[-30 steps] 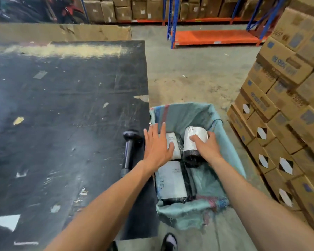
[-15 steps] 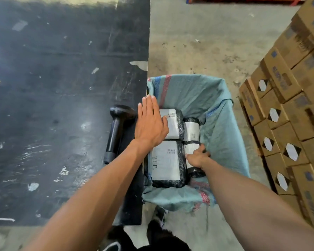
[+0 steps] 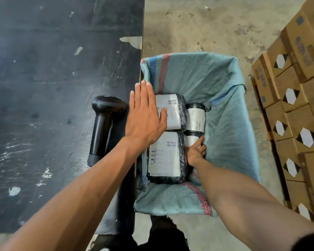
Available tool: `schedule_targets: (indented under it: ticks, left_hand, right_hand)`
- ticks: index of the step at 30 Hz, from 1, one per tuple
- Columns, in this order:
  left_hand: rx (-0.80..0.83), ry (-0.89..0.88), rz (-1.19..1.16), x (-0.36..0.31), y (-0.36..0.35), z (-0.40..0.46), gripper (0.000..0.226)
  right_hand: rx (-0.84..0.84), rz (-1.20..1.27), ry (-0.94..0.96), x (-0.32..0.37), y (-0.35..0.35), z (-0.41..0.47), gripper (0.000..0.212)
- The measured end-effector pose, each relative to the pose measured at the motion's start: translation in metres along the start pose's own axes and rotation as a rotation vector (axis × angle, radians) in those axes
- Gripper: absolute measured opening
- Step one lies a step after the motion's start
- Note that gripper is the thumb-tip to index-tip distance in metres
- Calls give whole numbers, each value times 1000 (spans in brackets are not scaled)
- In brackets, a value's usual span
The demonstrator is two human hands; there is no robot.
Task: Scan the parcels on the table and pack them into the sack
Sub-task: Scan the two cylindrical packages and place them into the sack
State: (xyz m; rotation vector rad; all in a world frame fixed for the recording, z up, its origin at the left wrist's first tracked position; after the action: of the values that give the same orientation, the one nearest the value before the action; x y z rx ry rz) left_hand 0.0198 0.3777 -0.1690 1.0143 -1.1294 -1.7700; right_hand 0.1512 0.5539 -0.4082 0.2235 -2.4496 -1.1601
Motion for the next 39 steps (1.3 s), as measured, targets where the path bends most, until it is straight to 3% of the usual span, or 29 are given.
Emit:
schedule_targets:
  ticks: [7, 18, 23, 28, 34, 39]
  left_hand:
    - [12, 8, -16, 1, 1, -1, 83]
    - [15, 13, -45, 1, -1, -3, 83]
    - [52, 12, -79, -3, 1, -3, 85]
    - [151, -16, -229, -4, 15, -2, 84]
    - [-198, -199, -620, 10, 122, 8, 53]
    - [-382, -116, -488, 104, 161, 2, 44]
  right_hand:
    - [67, 14, 43, -2, 2, 0, 93]
    - [100, -97, 123, 18, 38, -9, 79]
    - [11, -14, 211, 51, 89, -40, 73]
    - [-129, 229, 306, 76, 132, -98, 72]
    - [-349, 495, 389, 118, 173, -174, 67]
    - [-360, 457, 583, 173, 170, -256, 61]
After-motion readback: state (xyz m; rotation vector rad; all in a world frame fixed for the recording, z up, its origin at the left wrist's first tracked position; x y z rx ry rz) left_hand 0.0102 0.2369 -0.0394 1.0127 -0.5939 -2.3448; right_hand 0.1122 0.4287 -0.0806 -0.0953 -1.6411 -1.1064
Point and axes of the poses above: each hand's wrist, its own z-axis towards the middle knuckle, its own y-axis out of the back of the hand, x = y × z, the point moved 8 cm from there along z, towards the middle knuckle, and after that the axes turned 14 degrees about -x, right-handed, at the moved point
